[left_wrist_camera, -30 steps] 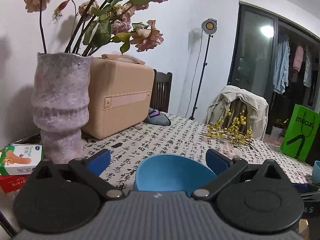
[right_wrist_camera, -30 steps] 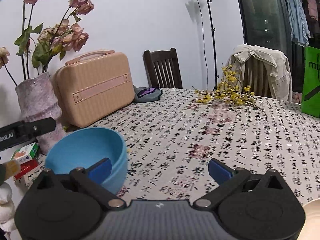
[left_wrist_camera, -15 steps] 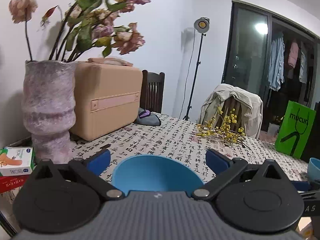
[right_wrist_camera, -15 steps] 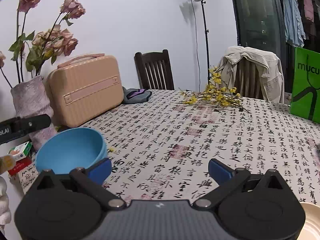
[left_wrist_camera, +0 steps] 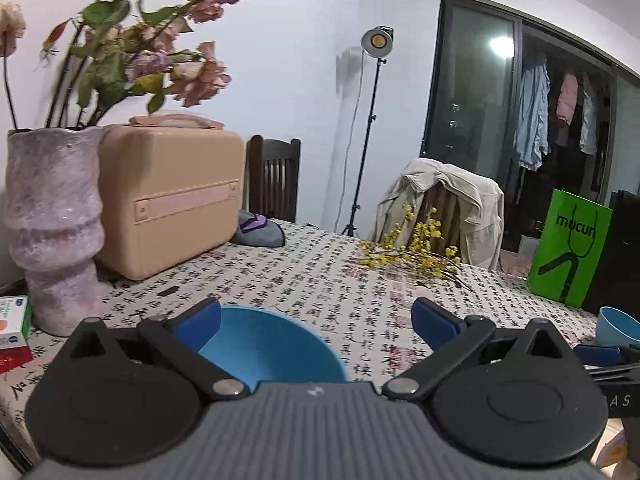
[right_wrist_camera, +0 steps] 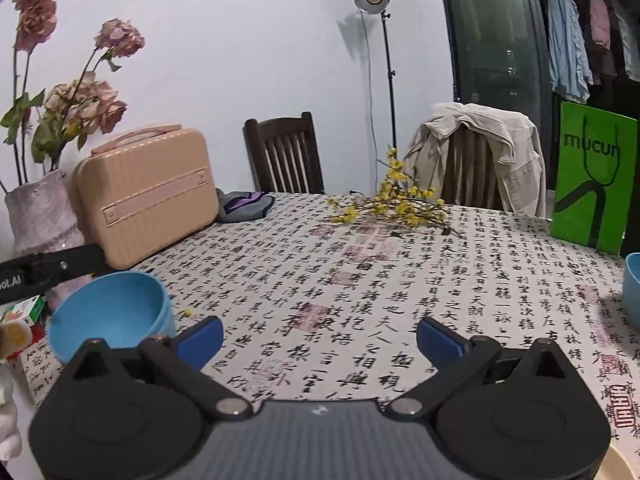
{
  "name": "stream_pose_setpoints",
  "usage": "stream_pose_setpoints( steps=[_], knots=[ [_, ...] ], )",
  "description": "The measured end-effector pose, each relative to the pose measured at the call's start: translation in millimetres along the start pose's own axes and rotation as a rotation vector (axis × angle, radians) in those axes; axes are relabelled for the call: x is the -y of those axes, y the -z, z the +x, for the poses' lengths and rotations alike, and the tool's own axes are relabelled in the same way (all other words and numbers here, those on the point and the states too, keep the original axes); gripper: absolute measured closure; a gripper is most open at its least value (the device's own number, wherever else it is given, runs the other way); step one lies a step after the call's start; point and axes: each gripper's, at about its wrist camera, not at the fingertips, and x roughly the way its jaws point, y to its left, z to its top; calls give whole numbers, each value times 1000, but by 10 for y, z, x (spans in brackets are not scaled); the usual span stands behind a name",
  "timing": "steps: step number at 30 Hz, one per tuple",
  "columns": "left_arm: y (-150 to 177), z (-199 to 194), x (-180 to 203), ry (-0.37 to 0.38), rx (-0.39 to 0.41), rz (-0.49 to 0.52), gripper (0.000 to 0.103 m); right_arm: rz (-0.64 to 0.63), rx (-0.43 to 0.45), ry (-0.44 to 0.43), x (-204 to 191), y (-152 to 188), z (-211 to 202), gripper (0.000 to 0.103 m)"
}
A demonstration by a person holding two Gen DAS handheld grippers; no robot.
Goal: Organize plates and bowls
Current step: 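Move both open tools back away from the placed bowls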
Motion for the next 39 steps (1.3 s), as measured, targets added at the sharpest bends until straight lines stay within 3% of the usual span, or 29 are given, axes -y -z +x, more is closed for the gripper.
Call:
stream_pose_setpoints(
  steps=[28, 39],
  knots=[
    [-23, 310, 1093, 80, -54, 114, 0, 93, 19, 118, 1067, -161, -182, 0],
    [23, 557, 1653, 119, -120, 178, 0, 101, 6, 152, 1568, -268, -178, 0]
  ],
)
